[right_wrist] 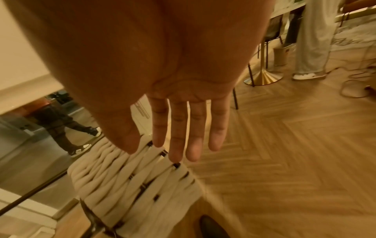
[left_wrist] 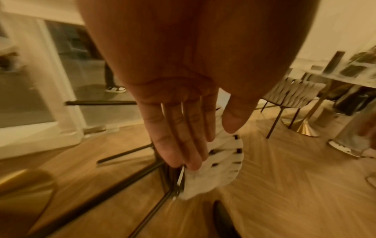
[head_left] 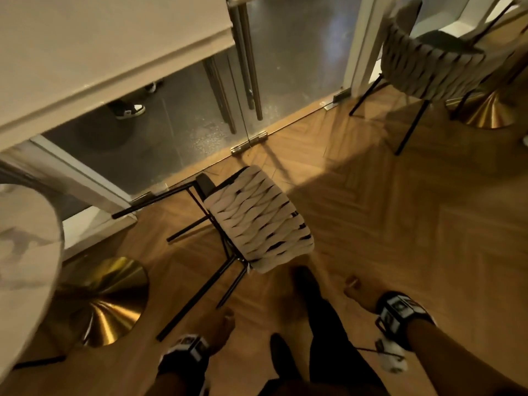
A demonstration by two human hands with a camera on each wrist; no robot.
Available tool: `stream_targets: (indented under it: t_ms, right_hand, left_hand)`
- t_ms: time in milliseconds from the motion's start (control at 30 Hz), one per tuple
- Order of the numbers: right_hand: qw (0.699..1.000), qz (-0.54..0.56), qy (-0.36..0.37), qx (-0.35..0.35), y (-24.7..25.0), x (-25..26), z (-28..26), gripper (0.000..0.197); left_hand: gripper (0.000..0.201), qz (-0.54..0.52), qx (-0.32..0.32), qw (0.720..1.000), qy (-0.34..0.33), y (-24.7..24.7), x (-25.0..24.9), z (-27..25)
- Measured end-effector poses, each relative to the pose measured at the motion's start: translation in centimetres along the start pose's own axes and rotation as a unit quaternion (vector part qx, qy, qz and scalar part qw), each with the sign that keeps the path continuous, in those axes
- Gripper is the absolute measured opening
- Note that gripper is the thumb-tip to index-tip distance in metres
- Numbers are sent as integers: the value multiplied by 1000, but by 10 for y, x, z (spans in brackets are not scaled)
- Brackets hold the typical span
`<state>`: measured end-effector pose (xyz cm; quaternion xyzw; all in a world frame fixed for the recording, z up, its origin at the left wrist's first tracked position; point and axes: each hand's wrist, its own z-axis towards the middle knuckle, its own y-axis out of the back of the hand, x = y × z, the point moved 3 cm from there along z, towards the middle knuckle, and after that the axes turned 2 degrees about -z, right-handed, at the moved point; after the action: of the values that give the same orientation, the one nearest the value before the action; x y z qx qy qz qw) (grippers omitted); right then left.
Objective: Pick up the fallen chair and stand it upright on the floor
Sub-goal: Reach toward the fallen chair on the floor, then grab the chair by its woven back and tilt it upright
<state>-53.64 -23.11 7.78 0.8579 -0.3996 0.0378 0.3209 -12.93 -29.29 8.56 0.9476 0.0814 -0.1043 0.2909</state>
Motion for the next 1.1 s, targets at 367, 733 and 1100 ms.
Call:
stream_targets:
  t_ms: [367, 733, 1100]
  right_hand:
    - [995, -22, 84, 40, 87, 135, 209, 67]
    - [983, -120, 69, 117, 51, 164, 356, 95]
    - [990, -86, 73, 83, 12, 170, 348, 94]
  left_hand:
    - [43, 71, -56, 992, -84, 170, -177, 193]
    - [85, 485, -28, 849, -210, 170, -261, 377]
    - [66, 538, 81, 820, -179, 193, -277, 373]
